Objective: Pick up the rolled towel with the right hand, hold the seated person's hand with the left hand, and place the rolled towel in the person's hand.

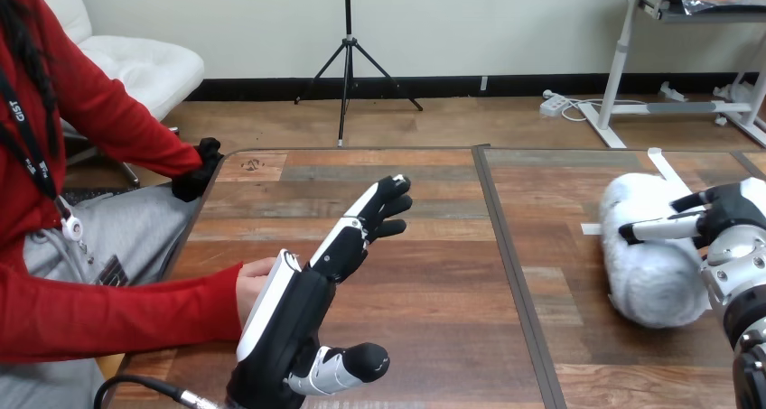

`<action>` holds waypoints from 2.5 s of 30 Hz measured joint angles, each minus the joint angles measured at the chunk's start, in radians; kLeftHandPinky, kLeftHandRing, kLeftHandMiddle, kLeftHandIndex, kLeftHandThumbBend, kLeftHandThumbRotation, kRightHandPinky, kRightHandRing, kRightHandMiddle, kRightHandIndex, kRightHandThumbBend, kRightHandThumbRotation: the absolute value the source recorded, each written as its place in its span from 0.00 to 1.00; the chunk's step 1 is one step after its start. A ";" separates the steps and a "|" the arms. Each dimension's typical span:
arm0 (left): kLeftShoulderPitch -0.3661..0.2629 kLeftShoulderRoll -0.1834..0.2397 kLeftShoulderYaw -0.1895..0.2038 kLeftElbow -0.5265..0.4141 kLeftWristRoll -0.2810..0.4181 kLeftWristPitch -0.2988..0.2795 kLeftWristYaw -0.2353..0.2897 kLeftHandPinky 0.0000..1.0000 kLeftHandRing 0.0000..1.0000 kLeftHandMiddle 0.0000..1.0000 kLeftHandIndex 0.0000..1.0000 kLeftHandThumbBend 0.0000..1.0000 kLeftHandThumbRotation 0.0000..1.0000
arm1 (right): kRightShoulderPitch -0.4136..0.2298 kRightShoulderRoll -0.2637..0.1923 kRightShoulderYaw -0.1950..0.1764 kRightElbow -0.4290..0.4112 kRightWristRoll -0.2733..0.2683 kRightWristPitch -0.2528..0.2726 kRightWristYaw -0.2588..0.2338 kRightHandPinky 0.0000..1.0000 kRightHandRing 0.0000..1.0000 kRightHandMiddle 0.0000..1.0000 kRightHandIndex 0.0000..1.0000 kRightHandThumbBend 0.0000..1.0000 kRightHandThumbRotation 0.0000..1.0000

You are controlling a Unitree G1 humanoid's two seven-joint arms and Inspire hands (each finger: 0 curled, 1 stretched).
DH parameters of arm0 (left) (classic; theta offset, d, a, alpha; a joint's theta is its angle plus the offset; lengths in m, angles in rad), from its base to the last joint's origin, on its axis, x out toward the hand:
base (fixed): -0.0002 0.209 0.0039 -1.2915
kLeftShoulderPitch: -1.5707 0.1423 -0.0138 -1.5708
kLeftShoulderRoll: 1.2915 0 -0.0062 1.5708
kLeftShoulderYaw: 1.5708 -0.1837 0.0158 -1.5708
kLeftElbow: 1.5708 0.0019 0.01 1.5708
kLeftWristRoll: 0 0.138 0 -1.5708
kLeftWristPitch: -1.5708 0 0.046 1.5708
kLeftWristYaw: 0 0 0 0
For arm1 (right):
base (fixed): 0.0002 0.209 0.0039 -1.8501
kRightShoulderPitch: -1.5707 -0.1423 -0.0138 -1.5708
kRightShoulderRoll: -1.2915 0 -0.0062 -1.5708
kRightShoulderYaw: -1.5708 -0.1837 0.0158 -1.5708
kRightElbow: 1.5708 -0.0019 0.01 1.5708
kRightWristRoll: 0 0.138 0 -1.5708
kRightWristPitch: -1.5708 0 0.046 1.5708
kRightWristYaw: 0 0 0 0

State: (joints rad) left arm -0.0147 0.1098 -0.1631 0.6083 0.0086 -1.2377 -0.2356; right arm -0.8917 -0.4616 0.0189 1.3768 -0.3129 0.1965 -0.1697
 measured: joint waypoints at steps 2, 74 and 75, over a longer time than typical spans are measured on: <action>0.000 0.001 -0.005 -0.005 -0.007 0.000 -0.005 0.85 0.91 0.93 0.93 1.00 0.89 | 0.000 0.002 0.000 0.000 0.000 -0.005 0.008 0.14 0.21 0.31 0.59 0.70 0.00; -0.002 0.004 -0.009 -0.013 -0.012 -0.003 -0.013 0.83 0.89 0.92 0.91 1.00 0.89 | 0.123 0.142 -0.178 -0.106 0.325 -0.402 0.410 0.00 0.04 0.07 0.08 0.50 0.00; -0.002 0.004 -0.009 -0.013 -0.012 -0.003 -0.013 0.83 0.89 0.92 0.91 1.00 0.89 | 0.126 0.143 -0.179 -0.113 0.329 -0.407 0.414 0.00 0.04 0.07 0.08 0.49 0.00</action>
State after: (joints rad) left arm -0.0166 0.1138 -0.1720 0.5954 -0.0032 -1.2410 -0.2489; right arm -0.7661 -0.3190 -0.1601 1.2641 0.0157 -0.2103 0.2445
